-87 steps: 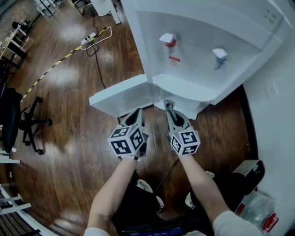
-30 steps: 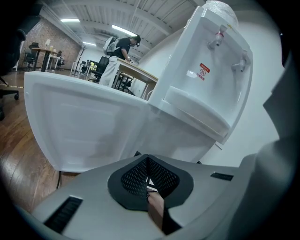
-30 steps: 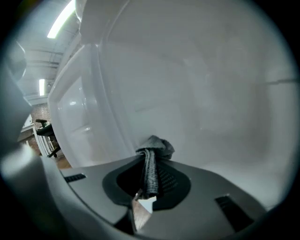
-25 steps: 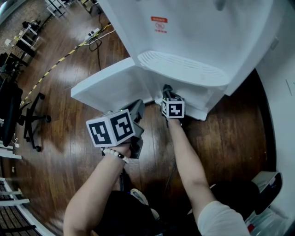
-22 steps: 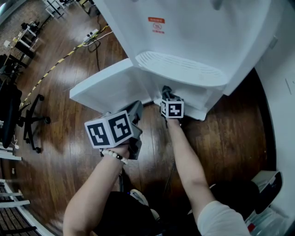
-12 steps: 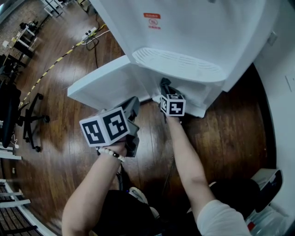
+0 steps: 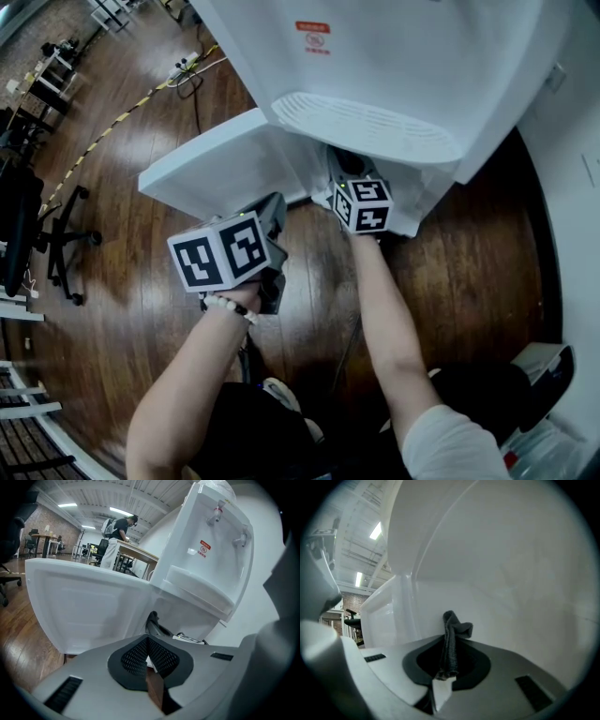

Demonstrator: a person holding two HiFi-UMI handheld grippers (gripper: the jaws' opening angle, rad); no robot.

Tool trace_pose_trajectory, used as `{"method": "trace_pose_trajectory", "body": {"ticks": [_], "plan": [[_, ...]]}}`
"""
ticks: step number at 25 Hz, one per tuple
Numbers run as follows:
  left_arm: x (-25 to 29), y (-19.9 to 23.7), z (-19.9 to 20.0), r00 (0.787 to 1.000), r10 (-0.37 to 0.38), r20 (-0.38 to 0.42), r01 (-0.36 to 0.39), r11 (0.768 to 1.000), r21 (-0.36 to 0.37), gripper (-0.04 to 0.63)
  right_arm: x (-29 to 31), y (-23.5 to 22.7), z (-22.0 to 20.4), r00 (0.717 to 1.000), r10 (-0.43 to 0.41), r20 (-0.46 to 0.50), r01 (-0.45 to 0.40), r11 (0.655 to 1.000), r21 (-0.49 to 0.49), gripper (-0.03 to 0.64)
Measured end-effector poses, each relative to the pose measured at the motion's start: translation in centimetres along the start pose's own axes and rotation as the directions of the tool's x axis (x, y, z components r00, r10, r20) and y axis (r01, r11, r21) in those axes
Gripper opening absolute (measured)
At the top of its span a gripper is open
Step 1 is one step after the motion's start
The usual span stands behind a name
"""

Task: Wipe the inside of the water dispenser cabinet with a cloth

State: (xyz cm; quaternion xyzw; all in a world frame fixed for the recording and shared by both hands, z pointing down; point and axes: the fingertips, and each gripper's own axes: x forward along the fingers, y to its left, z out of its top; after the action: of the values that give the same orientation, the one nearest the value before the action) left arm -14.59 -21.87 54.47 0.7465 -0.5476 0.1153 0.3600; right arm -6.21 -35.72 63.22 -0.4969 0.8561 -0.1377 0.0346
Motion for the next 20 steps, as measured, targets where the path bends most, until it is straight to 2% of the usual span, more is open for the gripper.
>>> {"method": "trace_pose_trajectory", "body": {"ticks": [5, 8, 11, 15, 20], "plan": [[0.0, 0.3, 0.0, 1.0, 0.007, 0.0, -0.007, 1.0, -0.012, -0.006, -0.3, 2.2, 5.2, 0.987, 0.08, 0.14, -0.071, 0.995, -0.064, 0.04], [0.0, 0.2, -0.1, 1.0, 0.004, -0.004, -0.004, 1.0, -0.006, -0.006, -0.9, 3.1, 8.4, 0.969, 0.104, 0.224, -0.084, 0.992, -0.095, 0.04], [-0.1, 0.4, -0.1, 1.0, 0.007, -0.004, -0.007, 1.0, -0.007, -0.006, -1.0, 3.4, 10.0, 0.959, 0.111, 0.26, -0.086, 0.991, -0.103, 0.04], [0.0, 0.4, -0.2, 1.0, 0.006, -0.006, -0.006, 1.0, -0.008, -0.006, -0.7, 2.5, 8.6, 0.969, 0.084, 0.233, -0.068, 0.995, -0.074, 0.041], [0.2, 0.3, -0.3, 1.0, 0.0, -0.011, 0.0, 1.0, -0.009, -0.006, 0.8, -0.5, 2.9, 0.996, -0.005, 0.084, 0.006, 1.0, -0.005, 0.041]]}}
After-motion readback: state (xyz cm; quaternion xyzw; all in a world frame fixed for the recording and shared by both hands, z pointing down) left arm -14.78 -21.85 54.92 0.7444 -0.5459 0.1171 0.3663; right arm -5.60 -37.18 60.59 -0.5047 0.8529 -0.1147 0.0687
